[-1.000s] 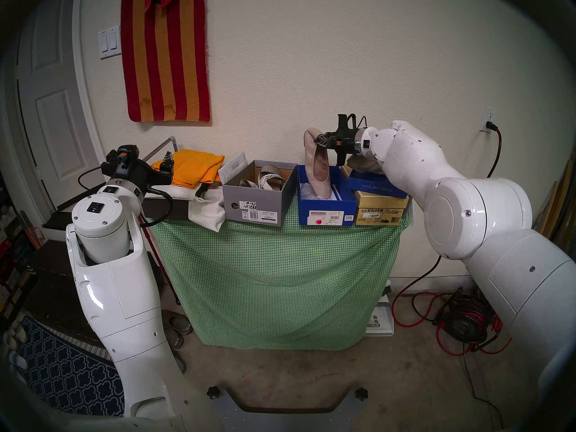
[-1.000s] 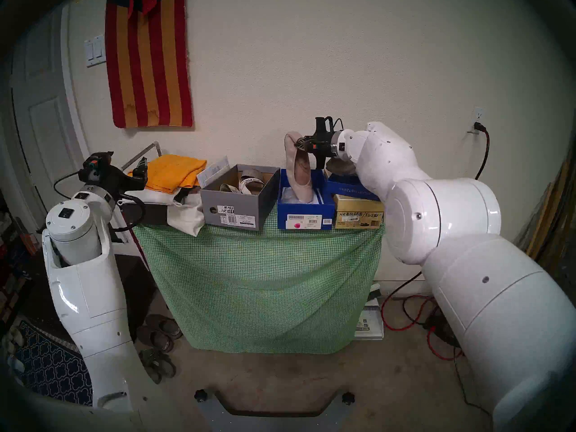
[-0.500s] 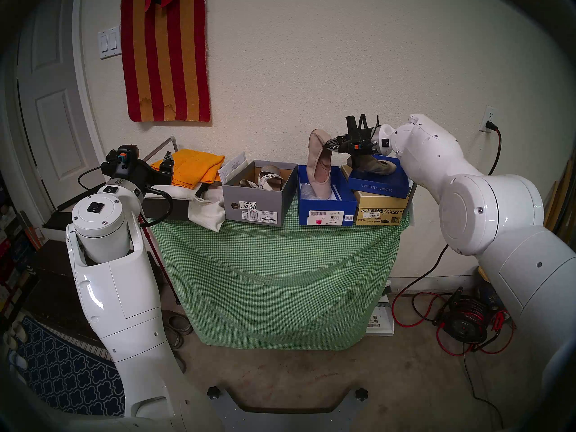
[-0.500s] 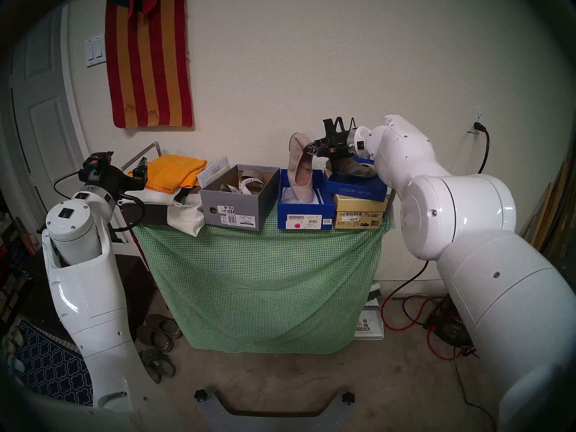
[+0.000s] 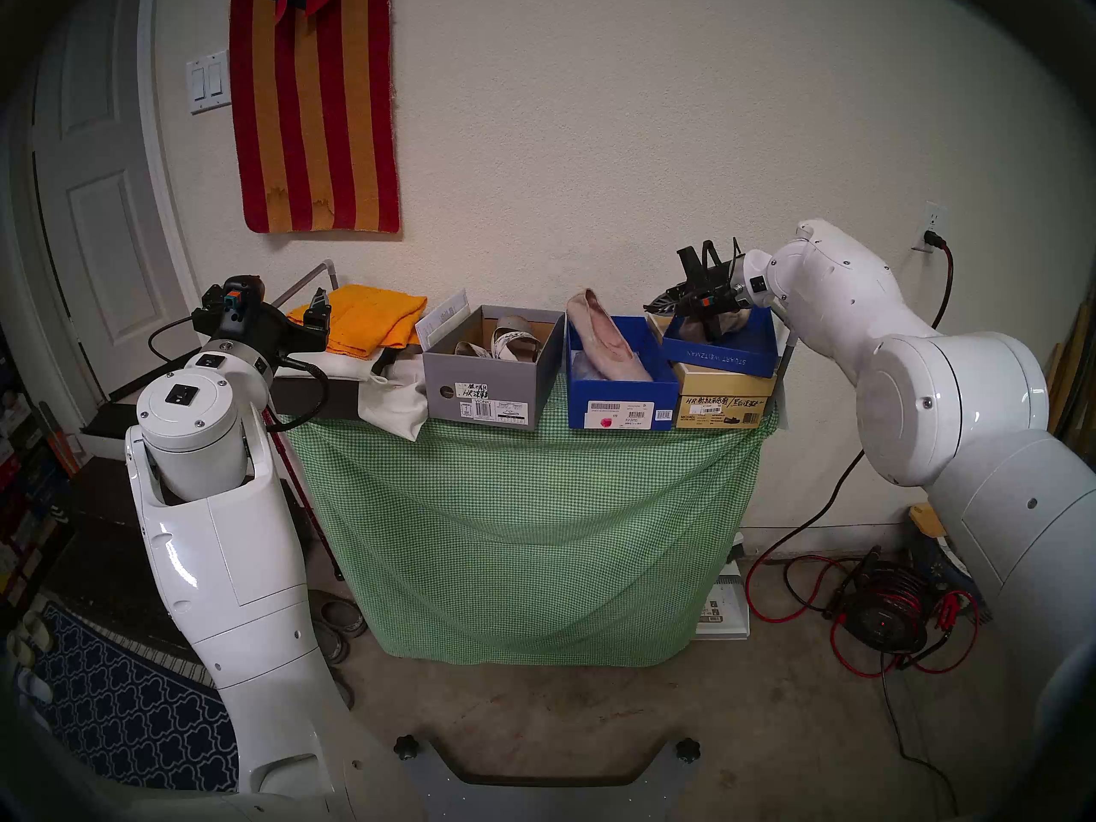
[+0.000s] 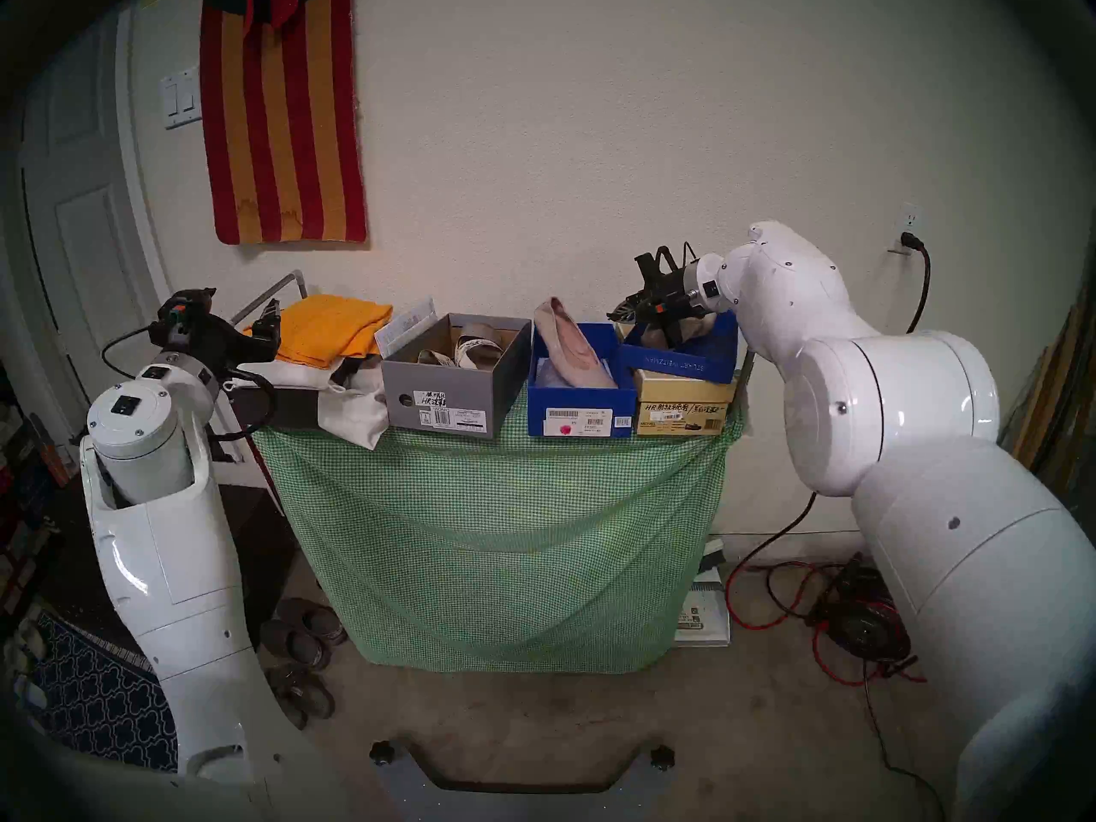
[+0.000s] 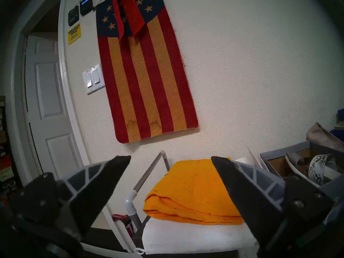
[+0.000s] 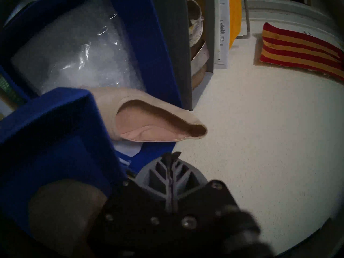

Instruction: Put shoes into shoe box

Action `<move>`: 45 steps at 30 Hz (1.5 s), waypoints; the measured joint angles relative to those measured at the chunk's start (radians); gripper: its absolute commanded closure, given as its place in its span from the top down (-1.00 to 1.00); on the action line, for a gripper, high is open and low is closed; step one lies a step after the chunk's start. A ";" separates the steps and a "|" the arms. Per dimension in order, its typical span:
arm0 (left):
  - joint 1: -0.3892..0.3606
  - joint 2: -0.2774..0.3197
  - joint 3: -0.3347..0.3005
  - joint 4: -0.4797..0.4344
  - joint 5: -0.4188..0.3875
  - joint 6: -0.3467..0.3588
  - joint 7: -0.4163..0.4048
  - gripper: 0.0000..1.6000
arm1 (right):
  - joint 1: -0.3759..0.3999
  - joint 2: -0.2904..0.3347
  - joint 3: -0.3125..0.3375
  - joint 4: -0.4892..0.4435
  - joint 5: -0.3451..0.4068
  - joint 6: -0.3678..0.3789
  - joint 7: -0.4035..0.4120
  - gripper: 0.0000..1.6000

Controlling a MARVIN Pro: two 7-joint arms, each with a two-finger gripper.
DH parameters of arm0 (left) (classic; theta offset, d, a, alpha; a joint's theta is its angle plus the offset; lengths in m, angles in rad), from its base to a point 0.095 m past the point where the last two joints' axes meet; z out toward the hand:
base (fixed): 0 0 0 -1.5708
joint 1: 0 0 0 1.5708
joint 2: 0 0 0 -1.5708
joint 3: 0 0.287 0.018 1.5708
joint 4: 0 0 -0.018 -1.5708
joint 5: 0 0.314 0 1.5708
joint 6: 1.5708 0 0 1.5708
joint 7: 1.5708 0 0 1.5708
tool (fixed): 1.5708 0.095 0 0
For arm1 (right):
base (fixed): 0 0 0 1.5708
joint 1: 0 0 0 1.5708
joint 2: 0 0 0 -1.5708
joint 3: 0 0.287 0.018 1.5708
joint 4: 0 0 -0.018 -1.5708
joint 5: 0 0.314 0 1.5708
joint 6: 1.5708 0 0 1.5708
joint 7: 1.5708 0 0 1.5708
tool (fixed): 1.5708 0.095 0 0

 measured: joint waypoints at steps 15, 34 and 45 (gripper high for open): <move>-0.001 -0.004 -0.002 0.000 0.004 -0.002 -0.003 1.00 | 0.038 -0.049 -0.013 -0.055 0.017 0.000 0.062 0.78; -0.003 -0.009 -0.005 0.000 0.009 -0.004 -0.007 1.00 | 0.001 -0.173 0.029 -0.048 0.151 0.000 0.177 1.00; -0.005 -0.011 -0.007 0.000 0.011 -0.006 -0.010 1.00 | -0.082 -0.178 0.218 0.034 0.365 0.133 0.046 1.00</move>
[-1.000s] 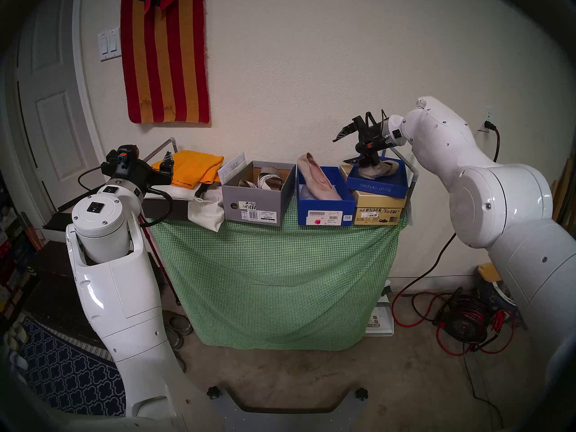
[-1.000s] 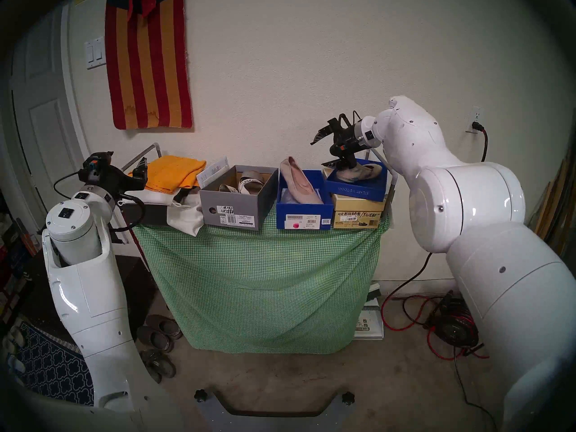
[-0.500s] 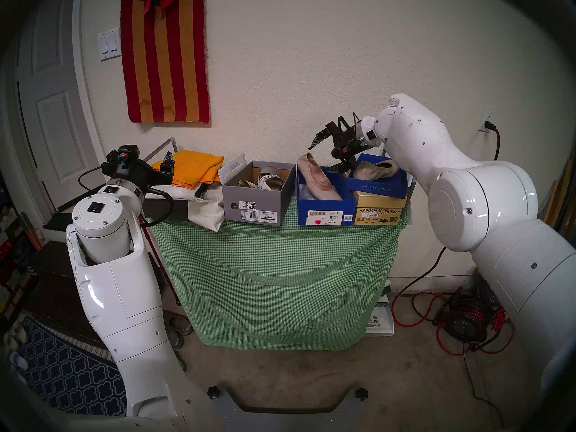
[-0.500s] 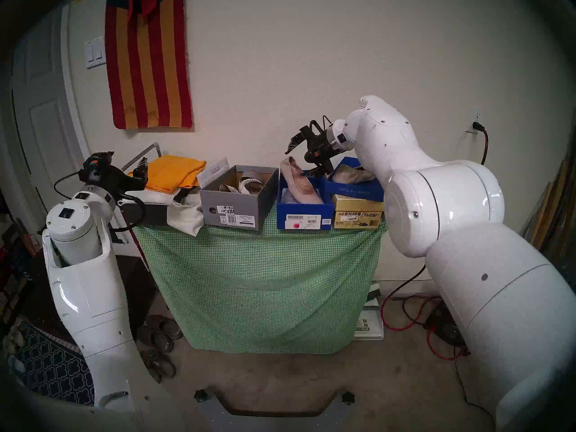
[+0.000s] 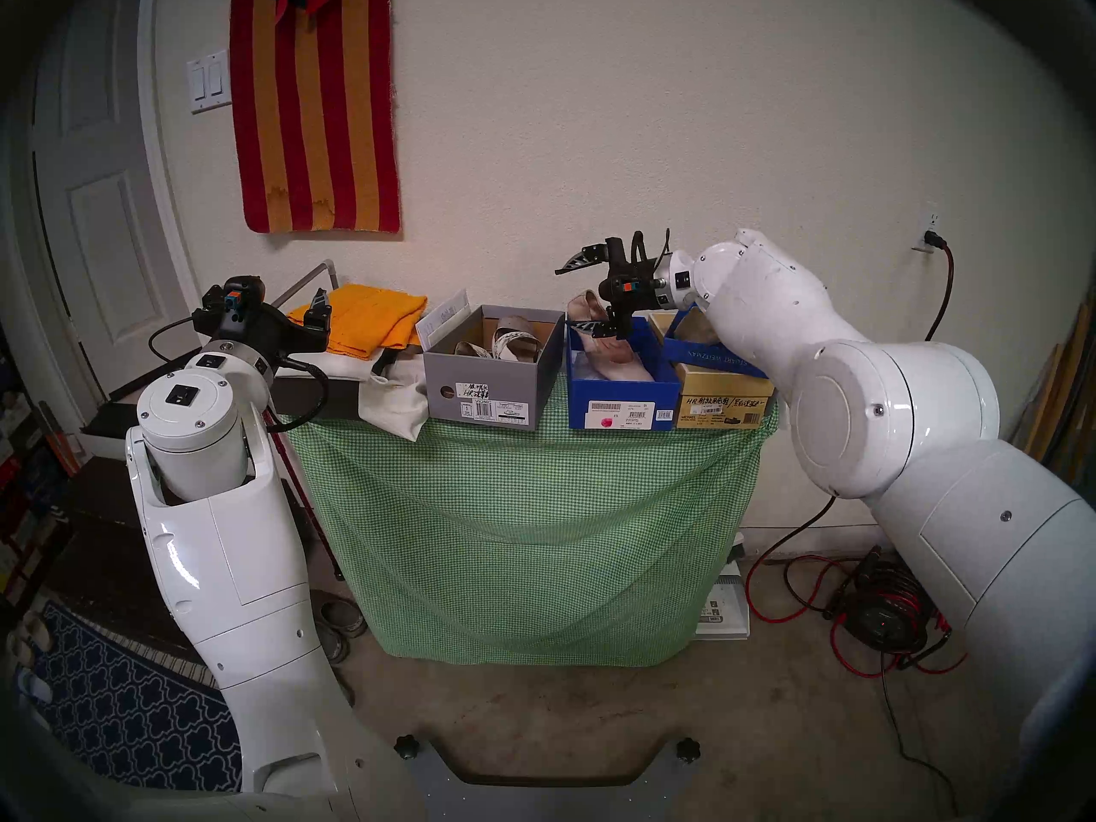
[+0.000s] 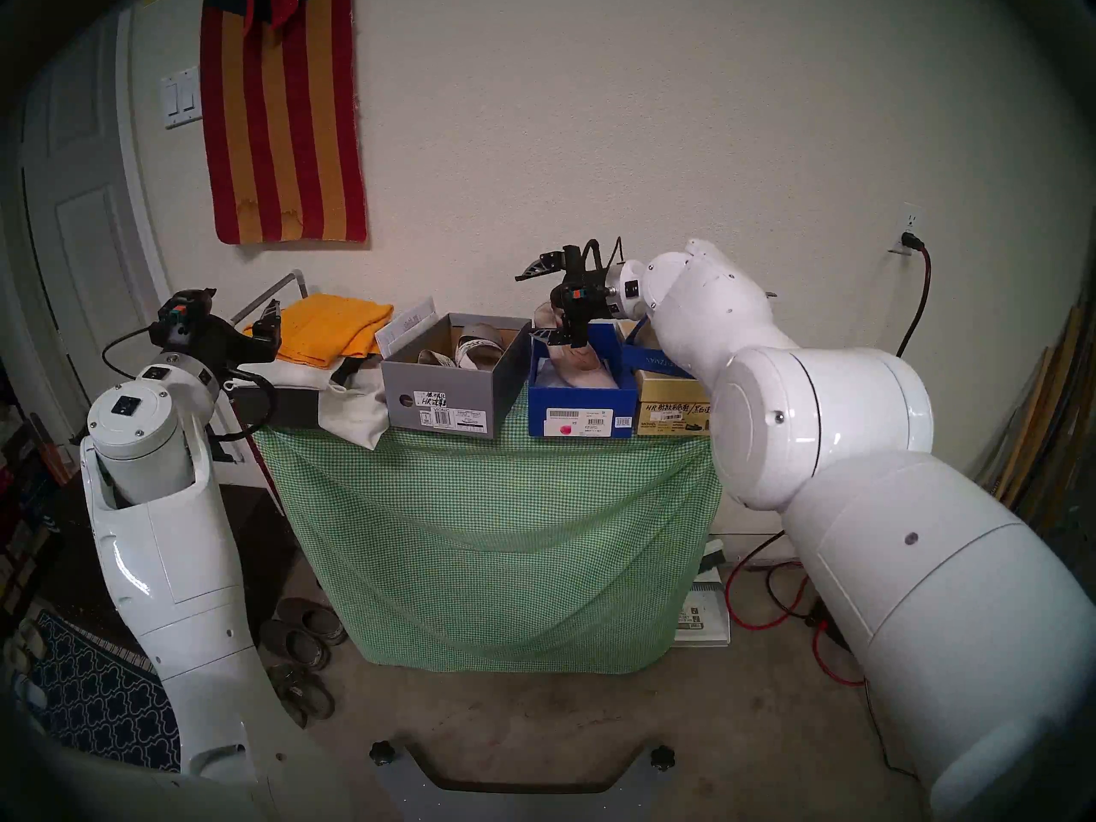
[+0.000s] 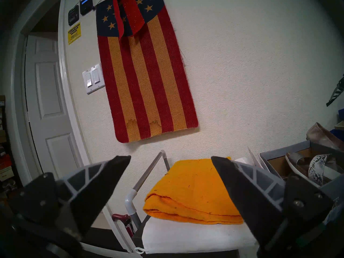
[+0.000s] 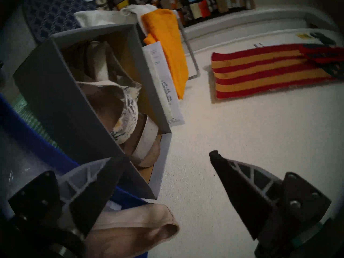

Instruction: Put shoes into shoe box

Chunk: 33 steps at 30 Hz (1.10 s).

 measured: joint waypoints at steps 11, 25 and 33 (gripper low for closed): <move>-0.002 -0.002 -0.002 0.000 0.003 -0.002 -0.003 1.00 | -0.070 -0.033 0.171 0.010 0.204 0.089 -0.189 1.00; -0.003 -0.006 -0.005 0.000 0.006 -0.004 -0.006 1.00 | -0.181 -0.102 0.208 -0.185 0.192 0.015 -0.439 1.00; -0.003 -0.008 -0.006 0.000 0.008 -0.004 -0.008 1.00 | -0.193 -0.123 0.173 -0.219 0.093 0.146 -0.478 1.00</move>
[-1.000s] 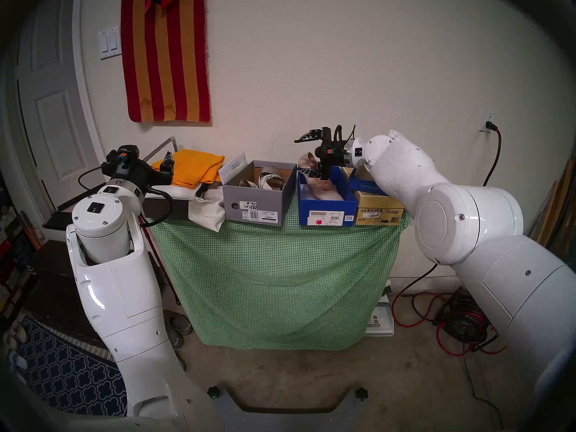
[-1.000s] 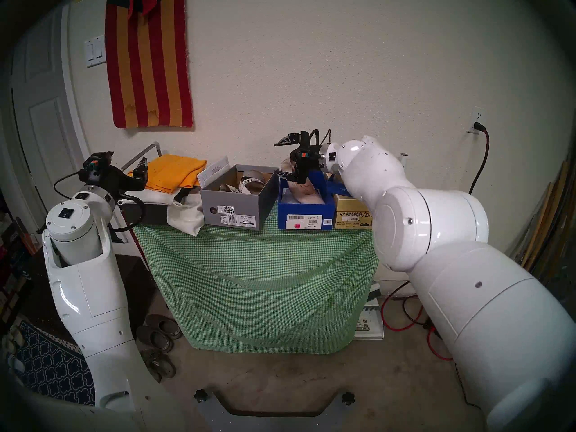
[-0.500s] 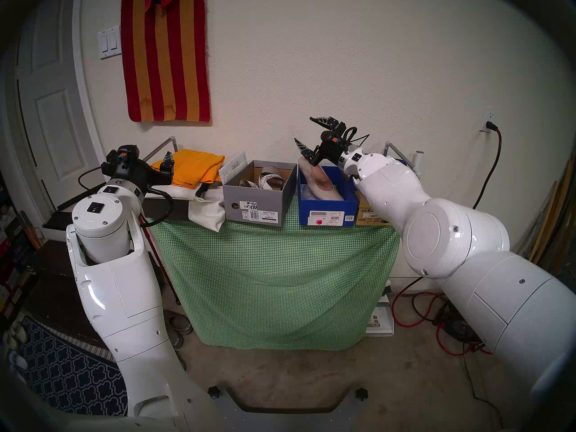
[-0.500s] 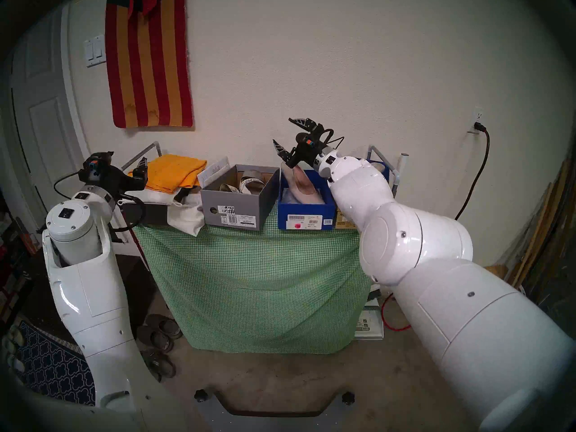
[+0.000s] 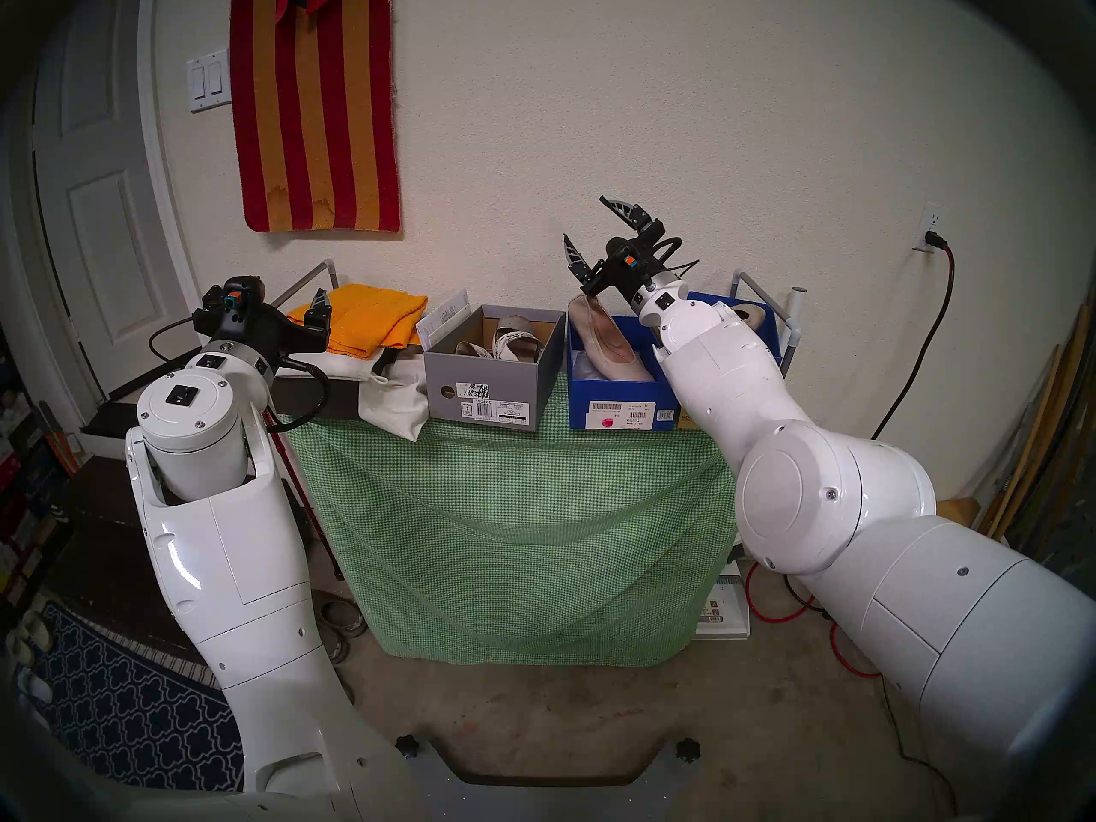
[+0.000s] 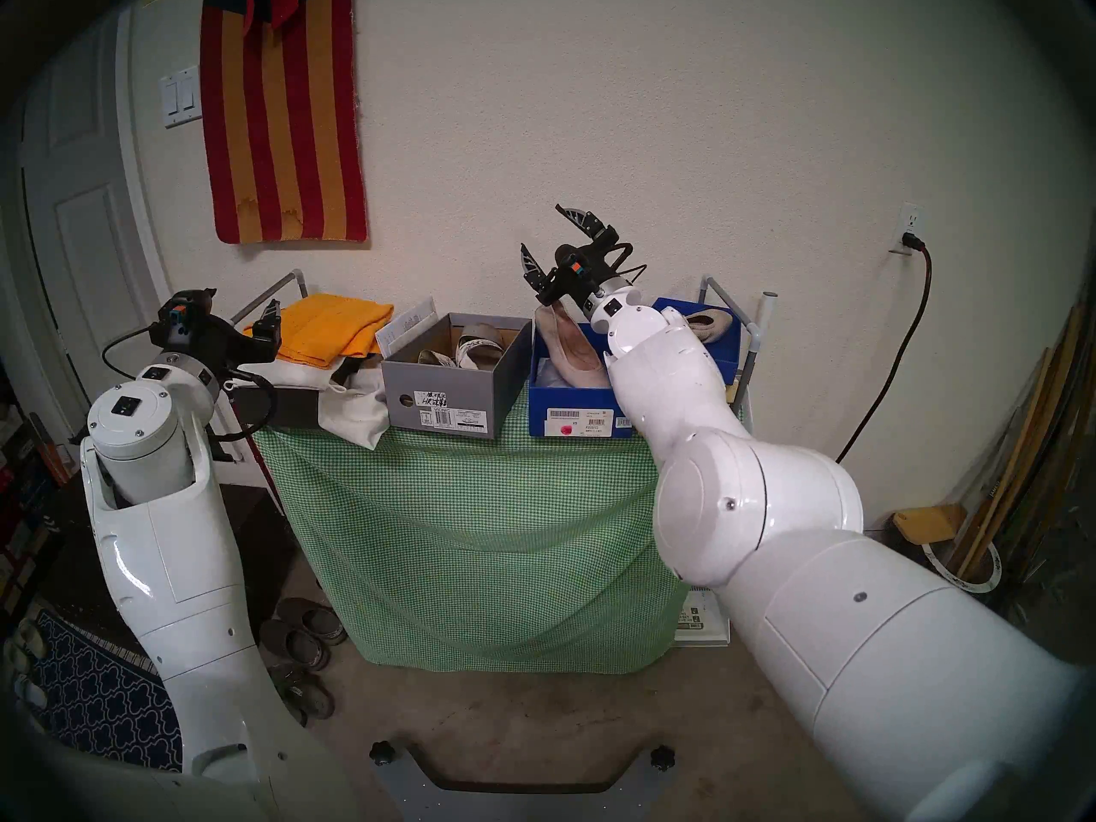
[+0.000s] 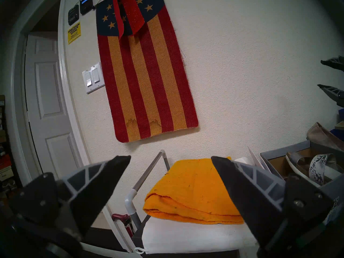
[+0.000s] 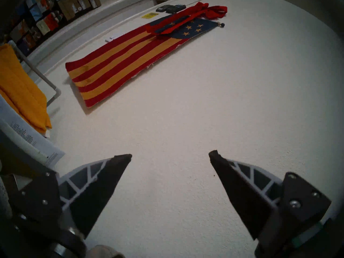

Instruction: Put shoes into shoe box

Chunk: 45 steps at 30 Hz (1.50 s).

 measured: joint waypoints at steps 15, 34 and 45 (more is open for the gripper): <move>-0.002 -0.003 -0.002 0.000 0.004 -0.002 -0.003 1.00 | 0.141 -0.006 0.044 0.051 -0.046 0.279 0.188 1.00; -0.004 -0.008 -0.005 0.000 0.008 -0.005 -0.007 1.00 | 0.223 0.008 0.272 0.265 0.090 0.611 0.302 1.00; -0.005 -0.010 -0.007 0.000 0.010 -0.006 -0.010 1.00 | 0.254 0.020 0.317 0.303 0.097 0.820 0.256 1.00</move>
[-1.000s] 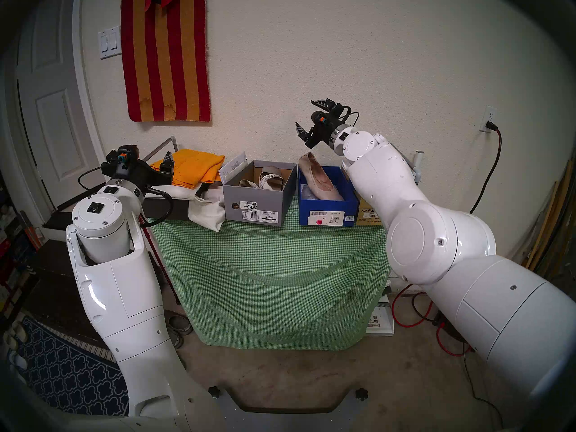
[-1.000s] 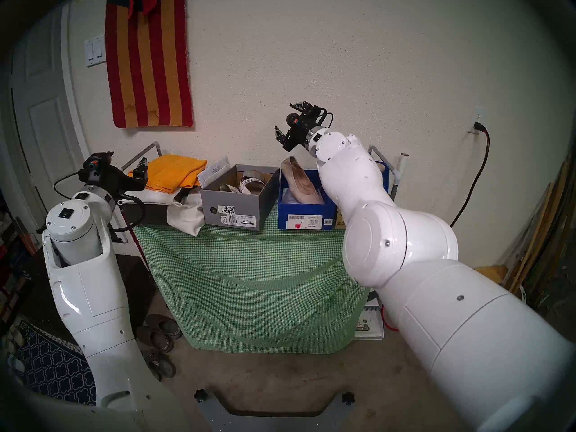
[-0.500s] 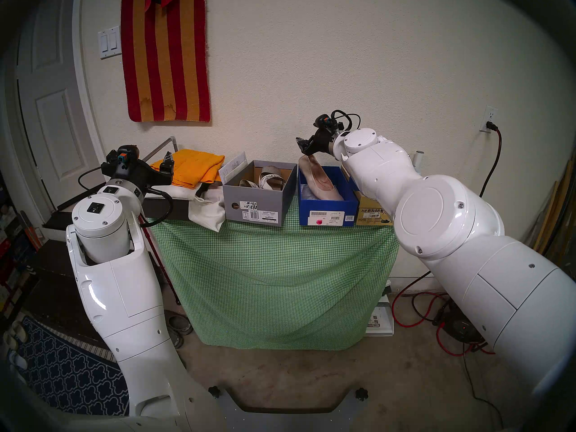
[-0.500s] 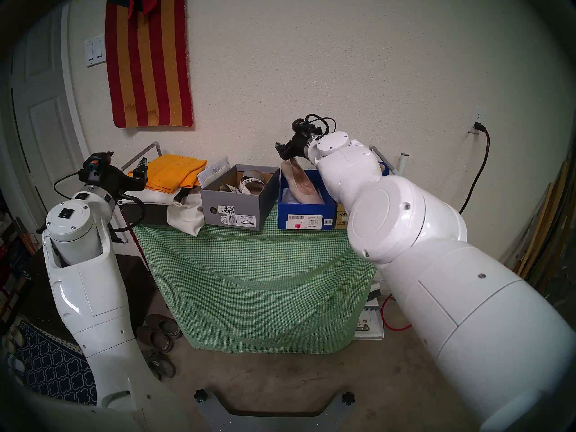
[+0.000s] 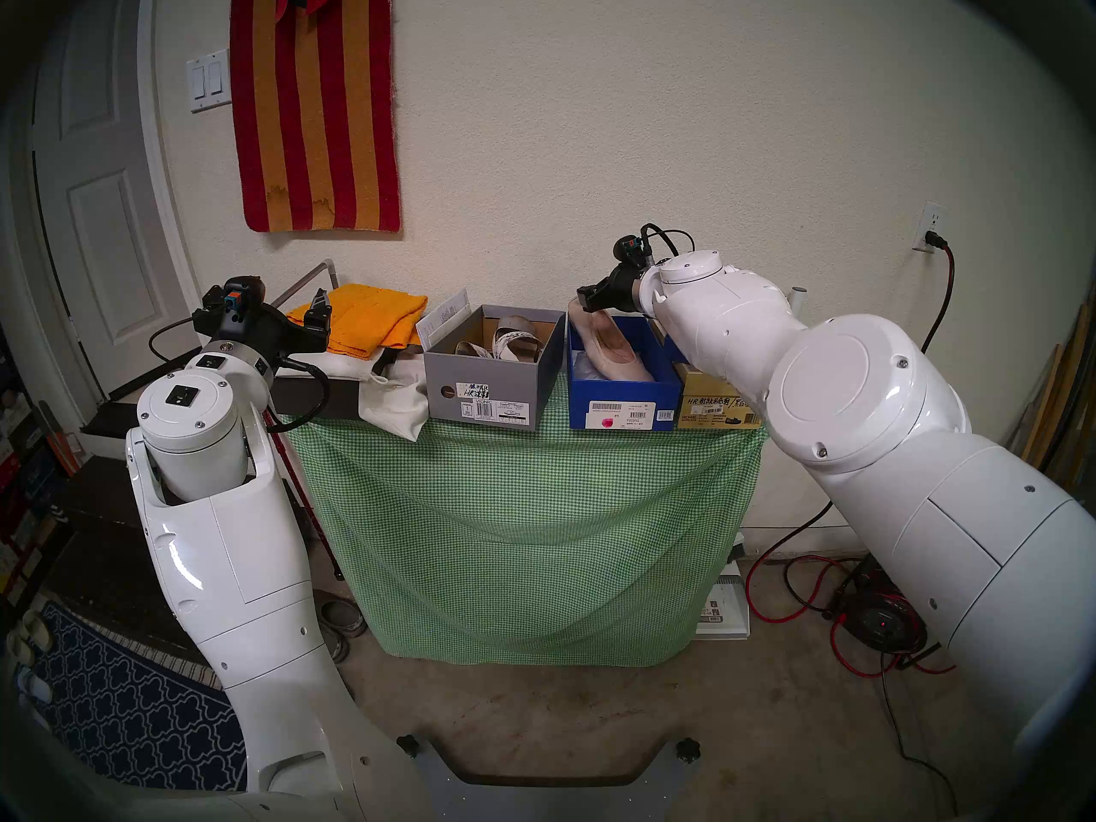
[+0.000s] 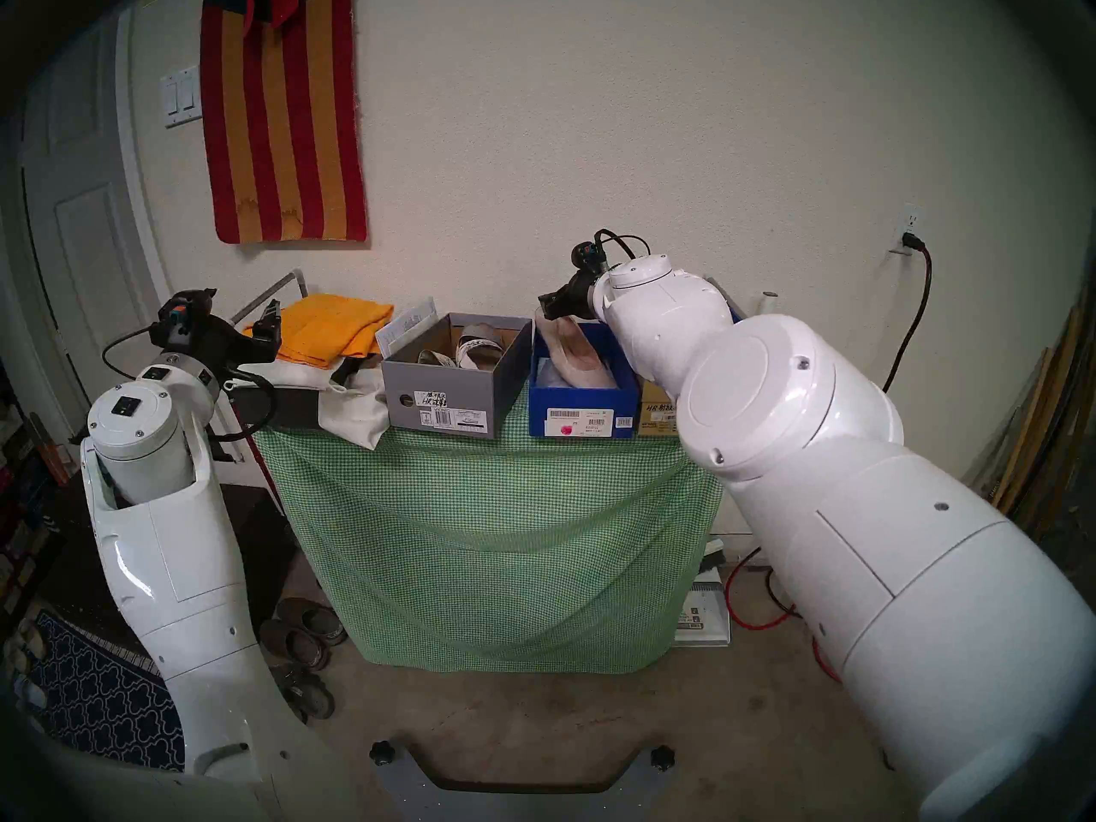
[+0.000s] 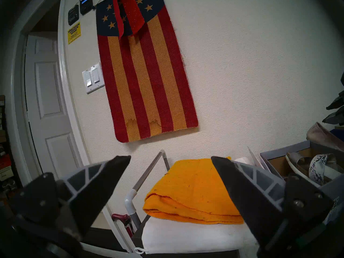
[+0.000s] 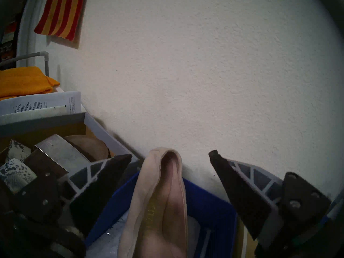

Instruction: Put shoes into shoe box

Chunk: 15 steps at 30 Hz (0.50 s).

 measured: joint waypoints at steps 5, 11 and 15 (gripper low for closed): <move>-0.001 -0.001 -0.001 0.000 0.001 -0.001 -0.001 1.00 | 0.005 -0.002 0.004 0.005 -0.001 0.088 -0.011 1.00; -0.001 -0.002 -0.002 0.000 0.003 -0.001 -0.002 1.00 | -0.001 -0.008 0.004 0.006 -0.003 0.146 -0.025 0.92; -0.002 -0.003 -0.002 0.000 0.004 -0.002 -0.003 1.00 | -0.013 -0.010 0.005 0.004 -0.003 0.165 -0.031 0.65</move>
